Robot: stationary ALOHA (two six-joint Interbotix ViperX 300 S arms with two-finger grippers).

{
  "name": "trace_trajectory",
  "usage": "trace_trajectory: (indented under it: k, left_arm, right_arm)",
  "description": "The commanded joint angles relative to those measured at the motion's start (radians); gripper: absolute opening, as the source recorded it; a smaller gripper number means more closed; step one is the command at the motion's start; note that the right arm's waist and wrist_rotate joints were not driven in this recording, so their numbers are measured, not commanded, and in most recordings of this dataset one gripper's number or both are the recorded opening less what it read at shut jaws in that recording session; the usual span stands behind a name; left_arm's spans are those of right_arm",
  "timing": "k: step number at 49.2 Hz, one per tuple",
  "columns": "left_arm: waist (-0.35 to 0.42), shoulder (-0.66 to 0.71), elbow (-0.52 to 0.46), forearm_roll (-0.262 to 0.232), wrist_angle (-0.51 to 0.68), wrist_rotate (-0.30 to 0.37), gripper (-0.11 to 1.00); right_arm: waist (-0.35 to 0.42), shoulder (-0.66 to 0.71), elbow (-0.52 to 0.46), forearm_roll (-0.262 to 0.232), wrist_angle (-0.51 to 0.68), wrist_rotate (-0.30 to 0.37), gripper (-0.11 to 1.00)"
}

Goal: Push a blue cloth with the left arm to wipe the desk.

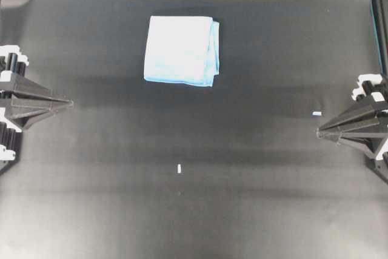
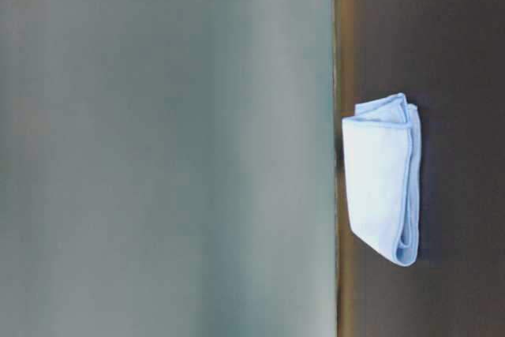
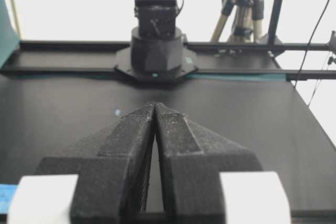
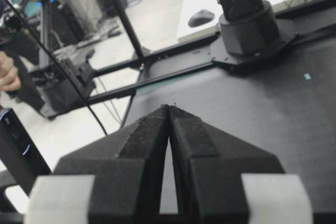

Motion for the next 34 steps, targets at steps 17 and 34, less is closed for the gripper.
trace_trajectory:
  k: [17, 34]
  left_arm:
    - [0.081, 0.371, -0.143, 0.038, -0.103, -0.064, 0.0]
    - [0.252, 0.684, -0.284, 0.038, -0.064, -0.15, 0.01]
  right_arm:
    - [0.0, -0.017, -0.023, -0.009, 0.112, 0.002, 0.0]
    - [0.0, -0.04, -0.025, -0.009, 0.204, 0.002, 0.0]
